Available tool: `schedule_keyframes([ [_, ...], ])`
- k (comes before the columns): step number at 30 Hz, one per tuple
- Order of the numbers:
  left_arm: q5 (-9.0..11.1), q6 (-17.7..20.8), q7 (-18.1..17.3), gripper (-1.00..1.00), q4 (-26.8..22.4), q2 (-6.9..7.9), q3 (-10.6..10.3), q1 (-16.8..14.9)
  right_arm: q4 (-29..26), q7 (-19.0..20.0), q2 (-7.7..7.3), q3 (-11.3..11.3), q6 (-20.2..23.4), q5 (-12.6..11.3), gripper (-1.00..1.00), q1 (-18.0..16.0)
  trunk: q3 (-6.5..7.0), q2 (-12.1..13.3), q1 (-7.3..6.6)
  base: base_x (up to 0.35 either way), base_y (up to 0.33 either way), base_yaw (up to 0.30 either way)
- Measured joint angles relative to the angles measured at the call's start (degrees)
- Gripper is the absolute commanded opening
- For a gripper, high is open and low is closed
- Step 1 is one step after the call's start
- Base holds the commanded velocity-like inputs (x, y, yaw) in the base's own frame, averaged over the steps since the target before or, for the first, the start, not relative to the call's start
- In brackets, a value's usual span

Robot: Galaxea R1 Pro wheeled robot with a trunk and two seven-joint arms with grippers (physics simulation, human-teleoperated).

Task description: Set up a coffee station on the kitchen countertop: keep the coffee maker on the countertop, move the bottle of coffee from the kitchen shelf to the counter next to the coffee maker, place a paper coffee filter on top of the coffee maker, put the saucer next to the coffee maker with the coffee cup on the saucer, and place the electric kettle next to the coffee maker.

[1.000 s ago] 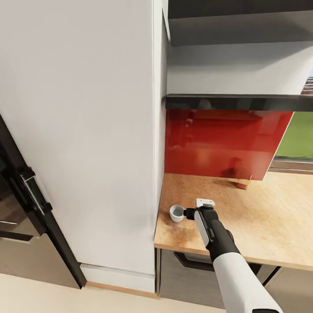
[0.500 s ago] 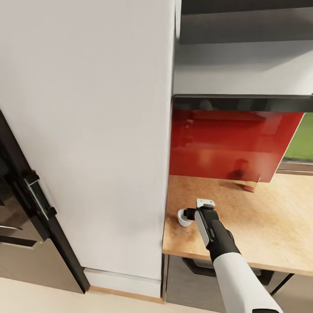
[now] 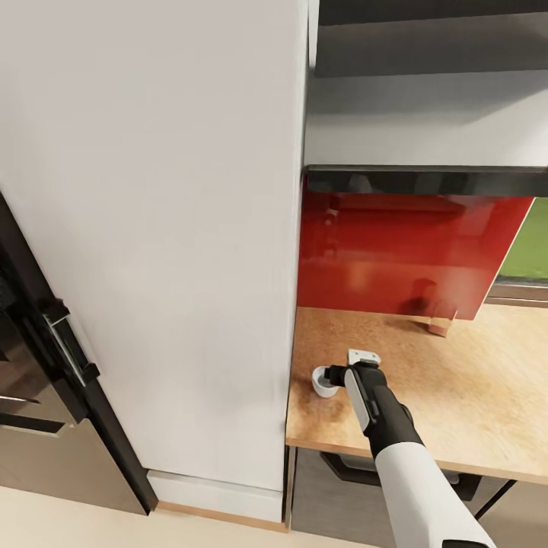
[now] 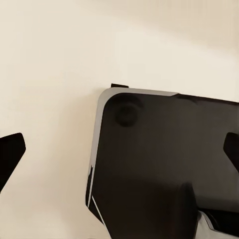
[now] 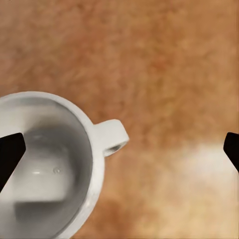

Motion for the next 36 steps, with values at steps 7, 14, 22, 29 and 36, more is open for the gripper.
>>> schedule_keyframes([
  [7,0.0,0.0,0.0,1.0,0.0,0.0,0.0,0.03,4.56,0.06,0.0,-0.06,-0.07,-0.07,1.0,0.0,0.0,0.0,0.0,0.0,0.0,0.0],
  [14,0.0,0.0,0.0,1.0,0.0,0.0,0.0,0.02,5.33,0.12,0.0,-0.07,0.0,-1.49,1.0,0.01,0.0,0.0,0.0,0.0,0.0,0.0],
  [22,0.0,0.0,0.0,1.0,0.0,0.0,0.0,0.02,5.35,0.18,0.0,0.0,0.07,-3.28,-1.0,0.01,0.0,0.0,0.0,0.0,0.0,0.0],
  [29,0.0,0.0,0.0,1.0,0.0,0.0,0.0,0.03,4.95,0.21,0.0,0.02,0.13,-2.86,-1.0,-0.02,0.01,-0.03,-0.01,0.0,0.0,0.0],
  [36,0.0,0.0,0.0,1.0,0.0,0.0,0.0,0.02,5.11,0.22,0.0,0.03,0.05,-3.16,-1.0,-0.02,0.01,-0.01,0.0,0.0,0.0,0.0],
])
